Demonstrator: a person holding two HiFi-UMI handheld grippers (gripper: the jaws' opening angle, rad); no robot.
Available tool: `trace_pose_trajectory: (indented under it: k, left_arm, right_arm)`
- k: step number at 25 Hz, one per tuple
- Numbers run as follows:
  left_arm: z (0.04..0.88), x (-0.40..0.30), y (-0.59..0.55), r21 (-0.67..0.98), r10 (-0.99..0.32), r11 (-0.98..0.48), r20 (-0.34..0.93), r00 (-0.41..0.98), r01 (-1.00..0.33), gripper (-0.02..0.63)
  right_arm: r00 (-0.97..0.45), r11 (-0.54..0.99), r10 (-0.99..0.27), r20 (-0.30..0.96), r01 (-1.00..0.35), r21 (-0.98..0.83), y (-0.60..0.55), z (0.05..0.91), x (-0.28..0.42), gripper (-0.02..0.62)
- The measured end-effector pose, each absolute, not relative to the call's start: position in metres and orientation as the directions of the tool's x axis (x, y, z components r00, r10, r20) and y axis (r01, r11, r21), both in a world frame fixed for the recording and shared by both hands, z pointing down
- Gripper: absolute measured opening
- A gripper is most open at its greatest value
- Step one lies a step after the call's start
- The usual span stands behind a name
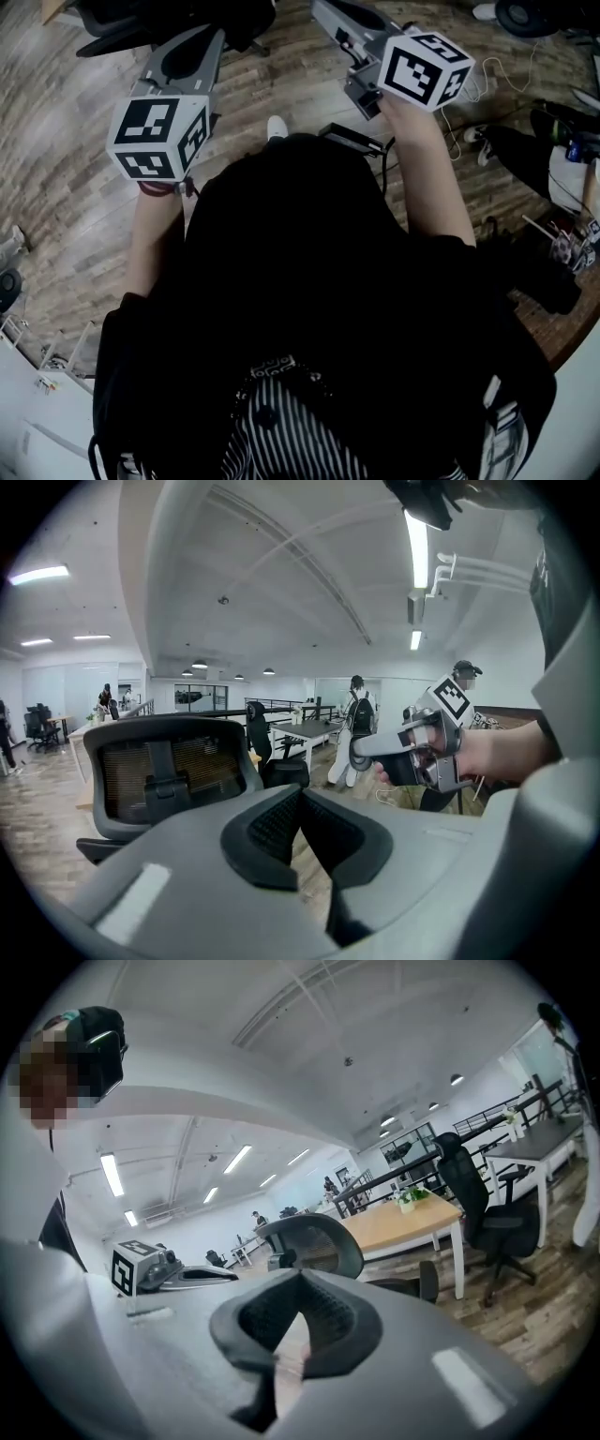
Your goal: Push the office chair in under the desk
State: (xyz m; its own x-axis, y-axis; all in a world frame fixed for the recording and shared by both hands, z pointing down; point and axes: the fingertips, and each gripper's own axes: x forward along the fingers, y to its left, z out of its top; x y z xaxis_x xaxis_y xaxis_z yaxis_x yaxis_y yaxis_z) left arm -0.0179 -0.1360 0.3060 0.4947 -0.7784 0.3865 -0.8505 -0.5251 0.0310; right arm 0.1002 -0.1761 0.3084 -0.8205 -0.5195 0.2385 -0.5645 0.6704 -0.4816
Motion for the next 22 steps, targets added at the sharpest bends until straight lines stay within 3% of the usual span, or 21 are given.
trace_pose_trajectory:
  k: [13,22]
  left_arm:
    - [0.331,-0.071,-0.156,0.014,-0.834,-0.371,0.435,0.340,-0.929,0.000]
    - [0.347,-0.143,-0.180,0.034,-0.840,-0.270,0.481,0.252,-0.962,0.000]
  right_arm:
    - [-0.841,0.700,-0.487,0.234,-0.536,-0.472,-0.220,0.323,0.095,0.000]
    - [-0.793,0.663,-0.552,0.258,-0.605,-0.441,-0.258,0.323,0.089,0.000]
